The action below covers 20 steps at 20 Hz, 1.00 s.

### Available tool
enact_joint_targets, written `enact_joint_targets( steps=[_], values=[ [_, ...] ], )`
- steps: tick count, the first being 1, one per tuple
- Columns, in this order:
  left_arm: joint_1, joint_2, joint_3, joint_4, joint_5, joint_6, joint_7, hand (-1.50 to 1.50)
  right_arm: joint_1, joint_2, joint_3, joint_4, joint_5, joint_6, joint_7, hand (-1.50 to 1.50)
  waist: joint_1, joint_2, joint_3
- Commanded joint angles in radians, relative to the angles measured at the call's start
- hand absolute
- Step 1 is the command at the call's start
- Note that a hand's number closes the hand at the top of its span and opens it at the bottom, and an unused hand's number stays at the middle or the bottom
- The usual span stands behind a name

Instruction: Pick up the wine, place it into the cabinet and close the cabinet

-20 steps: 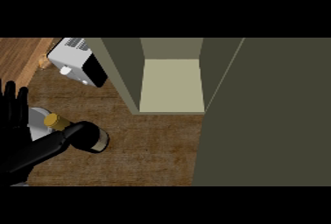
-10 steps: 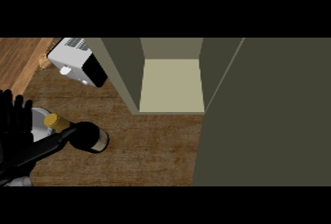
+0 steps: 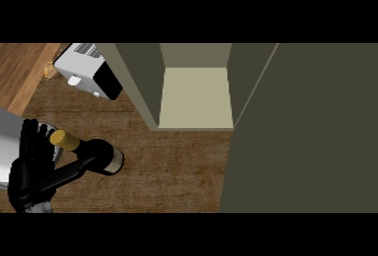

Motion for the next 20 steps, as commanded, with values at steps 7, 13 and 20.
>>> enact_joint_targets(
  steps=[7, 13, 20],
  values=[
    [-0.033, -0.002, 0.056, 0.33, 0.056, -0.129, -0.228, -1.5, 0.083, 0.01, 0.043, -0.103, -0.015, 0.012, 0.008, -1.5, -0.003, 0.0, 0.0],
    [-0.043, 0.018, 0.094, 0.492, 0.102, -0.231, -0.355, -1.5, 0.024, 0.012, 0.011, -0.061, -0.018, 0.003, -0.011, -1.5, 0.0, 0.0, 0.0],
    [-0.161, 0.023, 0.126, 0.764, 0.122, -0.283, -0.494, -1.5, 0.009, 0.012, 0.003, -0.021, -0.018, 0.025, -0.024, -1.5, -0.002, 0.001, 0.0]
  ],
)
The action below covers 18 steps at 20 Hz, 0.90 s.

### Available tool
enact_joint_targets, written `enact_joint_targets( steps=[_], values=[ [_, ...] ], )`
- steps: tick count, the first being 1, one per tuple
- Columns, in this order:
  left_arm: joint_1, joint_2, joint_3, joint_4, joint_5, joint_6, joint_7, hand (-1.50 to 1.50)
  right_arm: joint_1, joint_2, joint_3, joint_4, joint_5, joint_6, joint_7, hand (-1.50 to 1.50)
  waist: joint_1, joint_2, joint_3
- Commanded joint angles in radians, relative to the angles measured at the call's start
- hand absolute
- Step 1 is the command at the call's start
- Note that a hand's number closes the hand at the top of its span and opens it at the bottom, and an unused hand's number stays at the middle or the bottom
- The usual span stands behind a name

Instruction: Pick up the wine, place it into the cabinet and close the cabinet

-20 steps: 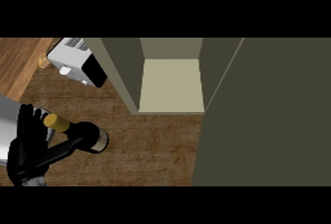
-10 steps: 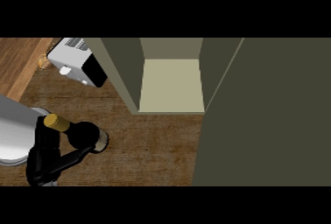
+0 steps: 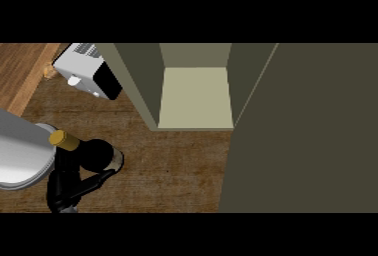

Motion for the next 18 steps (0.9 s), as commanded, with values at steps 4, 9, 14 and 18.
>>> enact_joint_targets(
  steps=[4, 9, 14, 18],
  values=[
    [-0.042, -0.022, 0.026, 0.16, 0.064, -0.087, -0.104, -1.5, 0.01, 0.019, 0.075, -0.105, 0.026, -0.031, 0.095, -1.5, 0.0, -0.001, 0.0],
    [-0.14, -0.016, 0.033, 0.315, 0.062, -0.124, -0.203, -1.5, 0.065, -0.008, -0.002, -0.116, -0.059, 0.024, 0.043, -1.5, -0.005, 0.0, 0.0],
    [-0.179, 0.035, 0.041, 0.362, 0.09, -0.157, -0.211, -1.5, 0.005, 0.025, 0.059, -0.039, 0.021, -0.006, 0.03, -1.5, 0.001, 0.0, 0.0],
    [-0.265, 0.015, 0.038, 0.444, 0.082, -0.108, -0.243, -1.5, -0.003, 0.019, 0.034, -0.047, 0.006, -0.007, 0.055, -1.5, -0.001, 0.0, 0.0]
  ],
)
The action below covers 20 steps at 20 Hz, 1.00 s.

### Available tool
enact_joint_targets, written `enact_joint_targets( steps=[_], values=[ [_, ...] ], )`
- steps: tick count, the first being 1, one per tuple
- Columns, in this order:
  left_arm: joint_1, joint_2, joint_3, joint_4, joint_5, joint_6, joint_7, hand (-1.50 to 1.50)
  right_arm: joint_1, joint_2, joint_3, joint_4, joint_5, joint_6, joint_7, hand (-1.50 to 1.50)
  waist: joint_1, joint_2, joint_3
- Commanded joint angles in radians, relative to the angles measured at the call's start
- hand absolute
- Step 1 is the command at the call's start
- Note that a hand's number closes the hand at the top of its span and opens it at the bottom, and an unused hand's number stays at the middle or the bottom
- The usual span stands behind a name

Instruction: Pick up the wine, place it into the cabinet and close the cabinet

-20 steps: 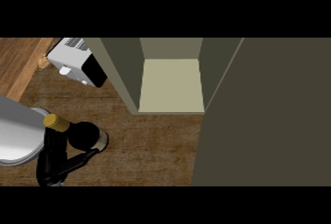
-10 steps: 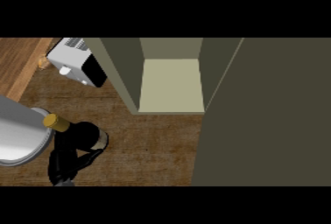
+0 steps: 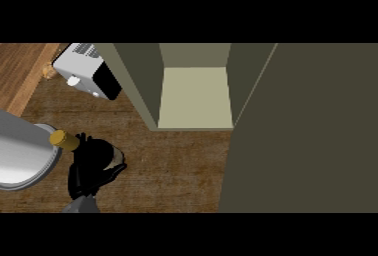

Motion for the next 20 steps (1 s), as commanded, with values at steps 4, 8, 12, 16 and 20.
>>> enact_joint_targets(
  steps=[4, 8, 12, 16, 20],
  values=[
    [-0.061, 0.053, 0.012, 0.076, 0.021, -0.021, -0.031, -1.5, 0.028, -0.004, -0.032, -0.052, -0.088, 0.019, 0.026, -1.5, 0.001, 0.0, 0.0],
    [-0.063, -0.015, 0.004, 0.009, 0.043, 0.067, -0.037, 1.5, 0.022, 0.016, 0.032, -0.054, -0.028, 0.006, 0.027, -1.5, 0.004, -0.002, 0.001],
    [-0.197, 0.011, 0.04, 0.217, 0.054, 0.039, -0.107, 1.5, -0.039, -0.004, -0.017, -0.001, -0.036, 0.006, 0.035, -1.5, -0.003, 0.002, 0.0],
    [-0.185, 0.009, 0.02, 0.228, 0.062, -0.022, -0.107, 1.5, -0.027, 0.007, 0.008, -0.034, -0.031, -0.008, 0.072, -1.5, -0.002, 0.001, 0.0],
    [-0.164, 0.042, 0.003, 0.125, 0.091, -0.06, -0.001, 1.5, 0.027, 0.027, 0.084, -0.109, 0.033, -0.021, 0.105, -1.5, 0.002, -0.002, 0.0]
  ],
)
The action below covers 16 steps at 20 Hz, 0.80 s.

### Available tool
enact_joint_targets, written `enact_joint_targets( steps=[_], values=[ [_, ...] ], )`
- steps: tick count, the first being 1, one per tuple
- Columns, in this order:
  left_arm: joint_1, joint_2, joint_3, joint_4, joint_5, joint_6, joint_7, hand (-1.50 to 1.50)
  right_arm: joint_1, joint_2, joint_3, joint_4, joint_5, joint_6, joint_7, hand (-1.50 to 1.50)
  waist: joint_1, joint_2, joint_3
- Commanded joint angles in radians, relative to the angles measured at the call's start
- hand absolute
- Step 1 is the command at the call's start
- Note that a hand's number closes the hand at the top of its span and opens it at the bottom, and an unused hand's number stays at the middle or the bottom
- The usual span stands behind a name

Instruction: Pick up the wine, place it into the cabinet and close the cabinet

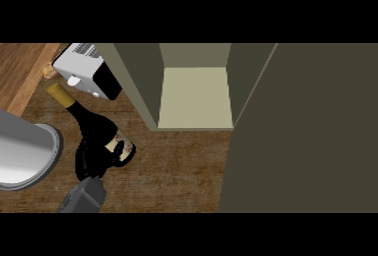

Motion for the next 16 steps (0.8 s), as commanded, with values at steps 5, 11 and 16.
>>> enact_joint_targets(
  steps=[5, 11, 16],
  values=[
    [0.038, 0.045, -0.055, -0.002, -0.01, -0.167, 0.02, 1.5, -0.042, -0.008, -0.017, -0.081, -0.036, -0.022, 0.082, -1.5, 0.0, 0.0, 0.0],
    [0.095, 0.034, -0.099, -0.03, -0.031, -0.278, -0.038, 1.5, 0.013, 0.006, -0.013, -0.058, -0.017, 0.01, 0.006, -1.5, 0.003, -0.001, 0.0],
    [0.081, 0.009, -0.132, -0.108, -0.021, -0.282, 0.038, 1.5, 0.07, 0.018, -0.009, -0.02, -0.024, 0.047, -0.091, -1.5, 0.002, -0.001, 0.0]
  ],
)
